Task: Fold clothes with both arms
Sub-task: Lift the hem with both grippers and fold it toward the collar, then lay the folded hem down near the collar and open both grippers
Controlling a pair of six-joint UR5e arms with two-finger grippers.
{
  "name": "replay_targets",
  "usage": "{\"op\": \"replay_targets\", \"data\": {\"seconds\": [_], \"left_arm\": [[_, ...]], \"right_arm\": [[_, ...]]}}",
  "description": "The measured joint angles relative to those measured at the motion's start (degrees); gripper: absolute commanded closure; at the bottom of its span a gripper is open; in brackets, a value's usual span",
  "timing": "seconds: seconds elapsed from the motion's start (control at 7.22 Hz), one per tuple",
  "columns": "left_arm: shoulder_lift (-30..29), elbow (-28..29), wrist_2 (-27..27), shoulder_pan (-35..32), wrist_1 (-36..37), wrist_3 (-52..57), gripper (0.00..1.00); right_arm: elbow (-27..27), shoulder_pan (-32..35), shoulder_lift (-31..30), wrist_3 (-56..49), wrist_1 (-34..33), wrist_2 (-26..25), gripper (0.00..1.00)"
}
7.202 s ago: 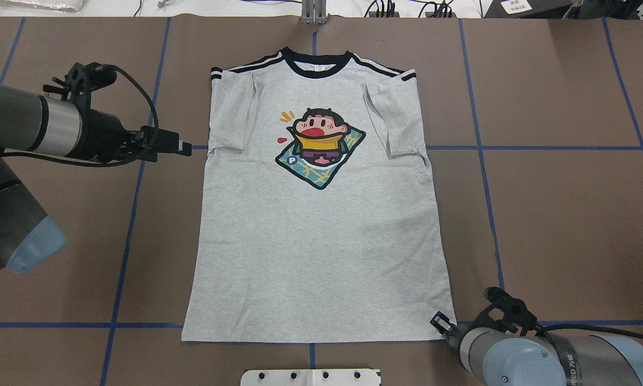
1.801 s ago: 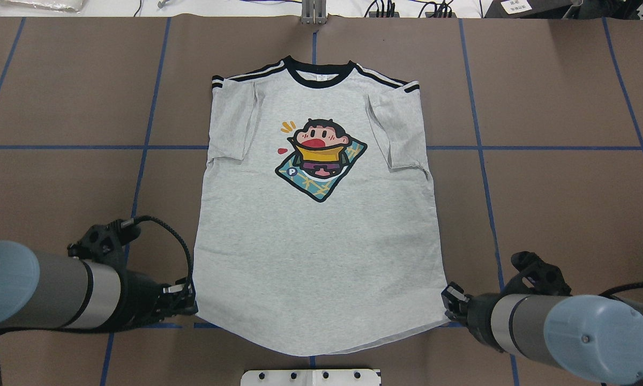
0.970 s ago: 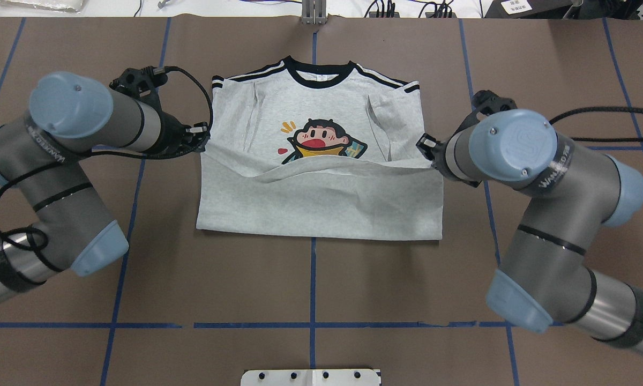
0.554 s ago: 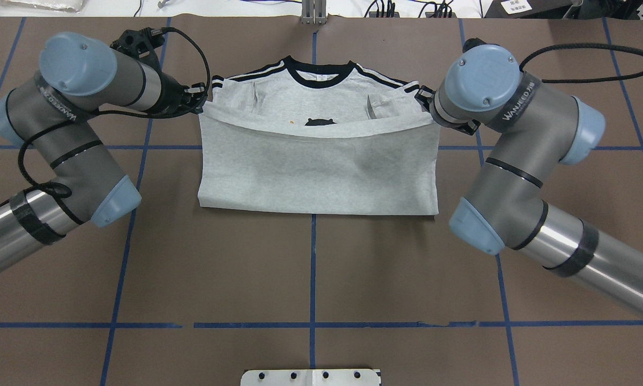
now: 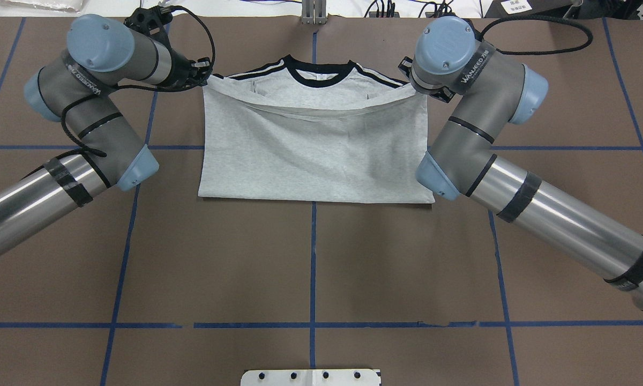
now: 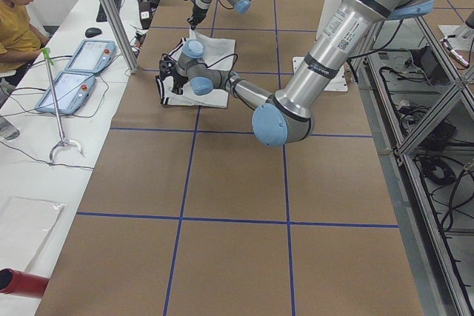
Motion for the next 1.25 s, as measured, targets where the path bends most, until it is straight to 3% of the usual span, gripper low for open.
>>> {"op": "replay_targets", "data": {"seconds": [0.28, 0.83, 0.97, 1.11, 1.25], "left_arm": [[-2.02, 3.81, 1.56, -0.71, -1.29, 1.14, 1.00], [-2.89, 6.91, 1.82, -1.53, -3.02, 2.66, 1.00], [-3.18, 8.09, 1.82, -1.53, -4.20, 2.68, 0.82], [-3.40, 8.75, 1.82, -1.52, -4.79, 2.69, 0.62], [-3.57, 9.06, 1.82, -1.55, -5.01, 2.69, 0.56]], "right_arm": [[-4.23, 1.54, 1.35, -0.60, 3.03, 0.16, 1.00], [-7.26, 2.24, 2.50, -1.22, 4.31, 0.30, 1.00], [-7.92, 2.15, 2.98, -1.21, 4.41, 0.32, 1.00], [-8.42, 2.10, 3.46, -1.21, 4.45, 0.33, 0.86], [-8.62, 2.07, 3.70, -1.19, 4.47, 0.34, 0.65]]}}
